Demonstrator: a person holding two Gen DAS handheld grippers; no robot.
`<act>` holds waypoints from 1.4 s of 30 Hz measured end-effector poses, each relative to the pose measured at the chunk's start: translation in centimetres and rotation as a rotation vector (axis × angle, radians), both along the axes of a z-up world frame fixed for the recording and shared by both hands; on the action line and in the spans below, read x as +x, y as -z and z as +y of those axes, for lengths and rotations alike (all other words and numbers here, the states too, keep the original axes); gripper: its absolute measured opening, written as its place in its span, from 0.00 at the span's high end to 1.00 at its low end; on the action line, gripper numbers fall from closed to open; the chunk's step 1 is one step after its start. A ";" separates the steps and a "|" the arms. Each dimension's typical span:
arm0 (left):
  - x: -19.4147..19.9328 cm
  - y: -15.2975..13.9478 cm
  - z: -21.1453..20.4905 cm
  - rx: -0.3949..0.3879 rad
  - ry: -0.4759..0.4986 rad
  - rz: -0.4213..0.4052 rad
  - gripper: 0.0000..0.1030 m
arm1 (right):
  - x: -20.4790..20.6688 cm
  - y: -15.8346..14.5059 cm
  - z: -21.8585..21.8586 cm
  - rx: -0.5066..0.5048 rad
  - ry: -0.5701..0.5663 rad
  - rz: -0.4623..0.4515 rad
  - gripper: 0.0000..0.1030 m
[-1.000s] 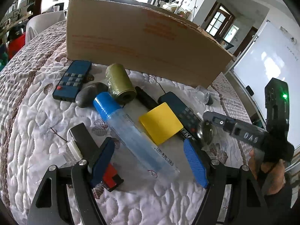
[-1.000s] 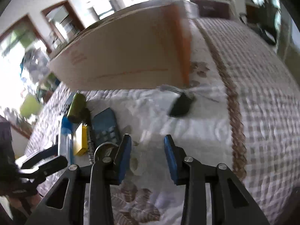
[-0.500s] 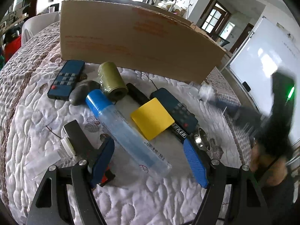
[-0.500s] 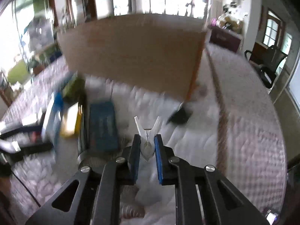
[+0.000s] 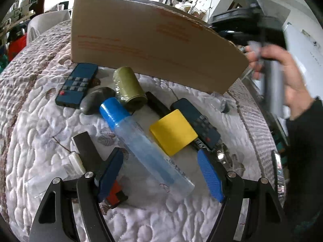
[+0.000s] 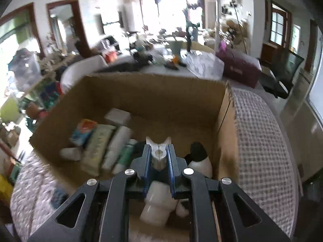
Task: Organize objects
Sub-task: 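Drop the white clip into the box from the right gripper, then grasp the blue-capped clear tube with the left gripper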
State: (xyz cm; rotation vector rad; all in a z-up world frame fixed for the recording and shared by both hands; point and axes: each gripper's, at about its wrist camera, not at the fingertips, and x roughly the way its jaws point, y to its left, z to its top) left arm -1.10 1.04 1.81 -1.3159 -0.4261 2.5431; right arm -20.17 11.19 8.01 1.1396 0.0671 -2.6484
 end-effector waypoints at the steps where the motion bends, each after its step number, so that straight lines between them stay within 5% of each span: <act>1: 0.0 0.0 0.0 0.010 0.003 0.004 0.26 | -0.2 0.3 -0.1 0.011 0.008 0.008 0.00; 6: 0.5 -1.1 -0.8 0.068 -0.005 0.052 0.26 | 0.9 -1.6 1.9 -0.060 0.040 0.055 0.00; 13: 1.3 -2.5 -4.2 0.186 -0.089 0.119 0.26 | 11.7 -4.4 2.5 -0.086 -0.063 0.179 0.00; 18: 1.6 -2.8 -6.8 0.223 -0.165 0.138 0.26 | 18.4 -1.1 2.7 -0.063 -0.097 0.120 0.00; 22: 1.2 -2.6 -7.8 0.173 -0.221 0.108 0.27 | 20.9 2.2 4.0 -0.079 -0.024 0.081 0.00; 27: 0.8 -1.1 -7.7 0.194 -0.183 0.018 0.51 | 21.5 5.2 5.3 -0.089 0.025 0.022 0.00; 34: -0.8 0.0 -1.8 0.033 -0.094 -0.070 0.60 | 21.7 5.4 6.2 -0.159 0.017 -0.003 0.00; 42: -1.6 -1.8 -0.2 -0.144 -0.079 -0.044 0.75 | 22.4 5.1 6.3 -0.184 0.003 -0.006 0.00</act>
